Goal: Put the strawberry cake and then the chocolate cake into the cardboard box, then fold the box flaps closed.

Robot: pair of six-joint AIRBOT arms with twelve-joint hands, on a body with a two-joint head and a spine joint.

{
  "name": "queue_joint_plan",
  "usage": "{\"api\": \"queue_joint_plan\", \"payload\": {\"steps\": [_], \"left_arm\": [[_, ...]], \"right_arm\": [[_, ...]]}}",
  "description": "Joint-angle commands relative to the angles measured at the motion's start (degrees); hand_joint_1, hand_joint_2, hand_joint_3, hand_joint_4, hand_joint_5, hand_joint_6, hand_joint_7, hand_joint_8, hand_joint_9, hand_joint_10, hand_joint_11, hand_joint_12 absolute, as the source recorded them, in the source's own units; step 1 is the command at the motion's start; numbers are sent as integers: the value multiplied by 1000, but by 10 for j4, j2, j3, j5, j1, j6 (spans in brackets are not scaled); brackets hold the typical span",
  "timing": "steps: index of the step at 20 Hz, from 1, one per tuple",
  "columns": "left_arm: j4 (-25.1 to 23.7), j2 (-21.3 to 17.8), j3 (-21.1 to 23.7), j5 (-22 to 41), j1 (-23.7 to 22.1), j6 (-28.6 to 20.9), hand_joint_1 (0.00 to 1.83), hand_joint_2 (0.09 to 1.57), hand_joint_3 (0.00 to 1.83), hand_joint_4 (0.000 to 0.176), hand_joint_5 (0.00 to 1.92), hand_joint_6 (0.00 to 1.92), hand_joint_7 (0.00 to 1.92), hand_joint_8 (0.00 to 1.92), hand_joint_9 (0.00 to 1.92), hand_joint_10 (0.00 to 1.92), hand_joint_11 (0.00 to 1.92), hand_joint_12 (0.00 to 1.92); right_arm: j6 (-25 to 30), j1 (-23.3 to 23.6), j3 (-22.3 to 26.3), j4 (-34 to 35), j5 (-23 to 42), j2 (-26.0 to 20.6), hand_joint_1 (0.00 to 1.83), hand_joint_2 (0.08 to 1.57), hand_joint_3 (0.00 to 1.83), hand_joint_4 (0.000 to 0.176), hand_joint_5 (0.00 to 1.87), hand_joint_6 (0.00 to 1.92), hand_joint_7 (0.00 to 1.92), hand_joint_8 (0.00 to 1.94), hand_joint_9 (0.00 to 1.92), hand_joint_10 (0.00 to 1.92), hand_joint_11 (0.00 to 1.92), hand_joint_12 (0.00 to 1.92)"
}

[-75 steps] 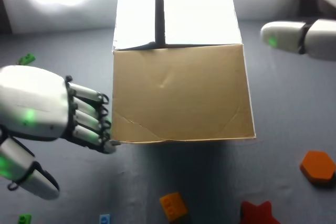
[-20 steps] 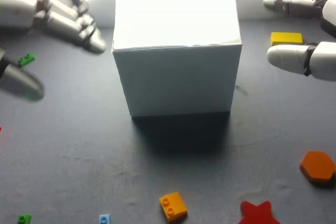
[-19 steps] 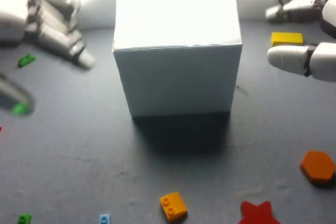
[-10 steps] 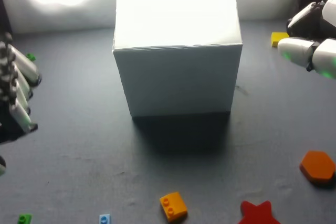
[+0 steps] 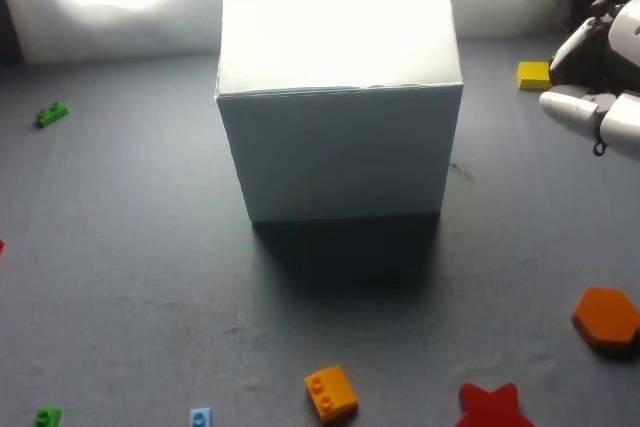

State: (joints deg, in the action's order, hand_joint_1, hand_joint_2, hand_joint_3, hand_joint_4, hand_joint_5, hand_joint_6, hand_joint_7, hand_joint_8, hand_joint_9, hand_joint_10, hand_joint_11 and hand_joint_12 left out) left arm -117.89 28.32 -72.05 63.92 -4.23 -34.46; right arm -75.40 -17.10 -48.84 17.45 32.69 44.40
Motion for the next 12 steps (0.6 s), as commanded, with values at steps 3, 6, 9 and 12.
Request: {"api": "queue_joint_plan", "payload": {"steps": [3,6,9,12], "left_arm": [[53,0,-23,1,-10,-4,442,1491,0,0,1011,1921,1166,1903,1213,1921,1213,1921],[55,3,-31,3,-18,-8,466,1478,0,0,1002,1919,1158,1859,1193,1921,1194,1921],[61,3,-30,8,-25,-12,500,1468,0,0,1005,1912,1160,1848,1189,1921,1186,1921],[61,2,-30,8,-25,-12,495,1467,0,0,1004,1904,1159,1833,1181,1921,1169,1921]], "right_arm": [[9,1,-1,-16,61,-7,438,1479,0,0,1023,1814,1222,1865,1248,1921,1275,1921],[9,0,-1,-23,61,-6,423,1500,5,0,1044,1824,1221,1888,1256,1921,1274,1921],[9,-3,-1,-27,61,-6,357,1530,14,0,1049,1819,1238,1890,1269,1921,1286,1921],[9,-3,-1,-37,50,-6,318,1542,9,0,1040,1846,1230,1930,1277,1921,1303,1921]]}}
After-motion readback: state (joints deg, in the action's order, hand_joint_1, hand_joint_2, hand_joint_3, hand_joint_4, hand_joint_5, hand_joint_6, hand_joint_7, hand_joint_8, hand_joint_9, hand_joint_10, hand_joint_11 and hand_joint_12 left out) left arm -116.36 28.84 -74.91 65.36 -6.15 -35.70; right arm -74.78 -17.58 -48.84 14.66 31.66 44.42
